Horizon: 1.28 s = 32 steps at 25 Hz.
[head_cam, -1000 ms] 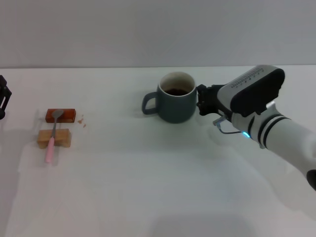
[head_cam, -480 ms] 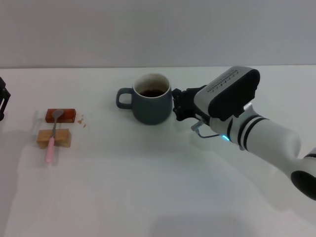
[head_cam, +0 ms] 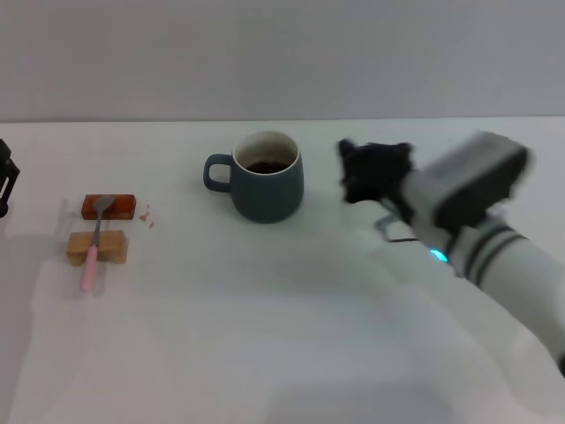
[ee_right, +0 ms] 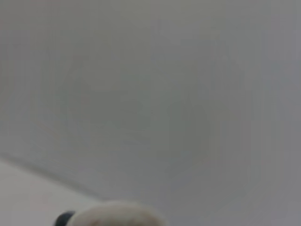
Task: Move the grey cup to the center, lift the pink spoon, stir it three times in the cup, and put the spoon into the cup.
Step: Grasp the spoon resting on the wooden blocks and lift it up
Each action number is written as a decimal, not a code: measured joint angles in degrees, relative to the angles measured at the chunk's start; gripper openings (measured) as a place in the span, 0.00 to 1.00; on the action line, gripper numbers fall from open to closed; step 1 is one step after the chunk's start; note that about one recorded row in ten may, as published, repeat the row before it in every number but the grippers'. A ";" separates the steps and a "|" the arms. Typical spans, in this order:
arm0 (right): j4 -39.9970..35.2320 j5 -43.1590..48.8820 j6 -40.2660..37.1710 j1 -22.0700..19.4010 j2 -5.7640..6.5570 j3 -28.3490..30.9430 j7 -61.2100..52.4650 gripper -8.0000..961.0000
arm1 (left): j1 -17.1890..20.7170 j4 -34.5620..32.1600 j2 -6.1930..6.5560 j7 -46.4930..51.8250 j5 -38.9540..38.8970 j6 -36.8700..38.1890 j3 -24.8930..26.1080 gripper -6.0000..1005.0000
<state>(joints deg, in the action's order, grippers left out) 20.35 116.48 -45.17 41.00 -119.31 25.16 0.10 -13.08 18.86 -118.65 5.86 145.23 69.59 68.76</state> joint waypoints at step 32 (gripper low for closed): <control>-3.54 -1.18 -29.28 -30.05 -0.01 19.28 -0.40 0.01 | 8.36 2.60 -0.08 1.01 0.05 2.05 -21.28 0.81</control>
<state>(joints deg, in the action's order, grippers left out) 16.81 115.31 -74.45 10.94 -119.32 44.43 -0.29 -4.73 21.46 -118.73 6.87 145.28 71.64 47.48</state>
